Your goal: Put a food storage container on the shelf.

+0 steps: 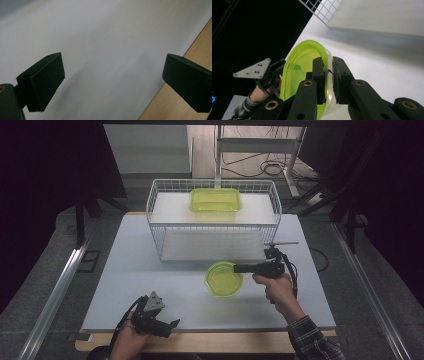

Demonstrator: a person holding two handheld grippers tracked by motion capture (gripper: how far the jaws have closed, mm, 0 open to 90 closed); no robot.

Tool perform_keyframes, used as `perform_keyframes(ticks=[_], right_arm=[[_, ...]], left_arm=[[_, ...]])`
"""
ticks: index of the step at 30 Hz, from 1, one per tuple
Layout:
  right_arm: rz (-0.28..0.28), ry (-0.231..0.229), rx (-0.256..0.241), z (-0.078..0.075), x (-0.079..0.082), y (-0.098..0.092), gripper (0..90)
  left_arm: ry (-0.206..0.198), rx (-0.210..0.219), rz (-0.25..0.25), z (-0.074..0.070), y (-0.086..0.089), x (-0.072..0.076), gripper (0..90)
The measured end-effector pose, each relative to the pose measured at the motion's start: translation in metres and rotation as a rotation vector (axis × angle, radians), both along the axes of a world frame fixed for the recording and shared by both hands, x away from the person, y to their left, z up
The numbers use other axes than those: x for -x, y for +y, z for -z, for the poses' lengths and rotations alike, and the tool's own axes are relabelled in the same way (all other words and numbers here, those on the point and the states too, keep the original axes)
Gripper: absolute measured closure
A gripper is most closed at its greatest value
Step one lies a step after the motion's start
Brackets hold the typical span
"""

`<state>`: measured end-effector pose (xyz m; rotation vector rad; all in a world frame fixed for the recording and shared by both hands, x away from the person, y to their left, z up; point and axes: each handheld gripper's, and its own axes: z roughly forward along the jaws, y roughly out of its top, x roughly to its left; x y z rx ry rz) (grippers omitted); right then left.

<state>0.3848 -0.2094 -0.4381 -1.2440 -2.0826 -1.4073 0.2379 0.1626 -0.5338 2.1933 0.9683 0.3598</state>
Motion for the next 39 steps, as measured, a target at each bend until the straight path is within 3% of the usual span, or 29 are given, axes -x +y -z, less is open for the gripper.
perform_keyframes(ticks=[39], right_arm=[[0.093, -0.124, -0.093, -0.127, -0.031, 0.001, 81.2]], left_arm=[[0.01, -0.007, 0.006, 0.001, 0.0, 0.0, 3.9]])
